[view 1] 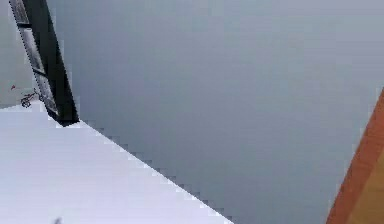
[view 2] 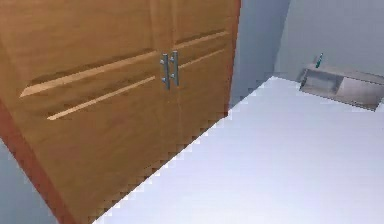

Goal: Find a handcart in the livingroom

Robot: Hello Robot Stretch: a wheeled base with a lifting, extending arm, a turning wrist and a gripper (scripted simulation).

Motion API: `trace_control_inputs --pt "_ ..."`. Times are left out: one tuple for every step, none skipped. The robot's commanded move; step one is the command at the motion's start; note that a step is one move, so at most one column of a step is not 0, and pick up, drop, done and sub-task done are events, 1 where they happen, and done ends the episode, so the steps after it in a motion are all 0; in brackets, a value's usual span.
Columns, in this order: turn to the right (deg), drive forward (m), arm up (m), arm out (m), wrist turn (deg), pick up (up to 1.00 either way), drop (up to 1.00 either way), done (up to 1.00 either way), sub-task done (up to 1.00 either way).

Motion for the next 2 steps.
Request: trace_control_inputs --pt "0.0 0.40 0.00 0.00 0.0 0.00 0.00 0.00 0.00" --pt "-45.0 0.00 0.00 0.00 0.0 0.00 0.00 0.00 0.00"
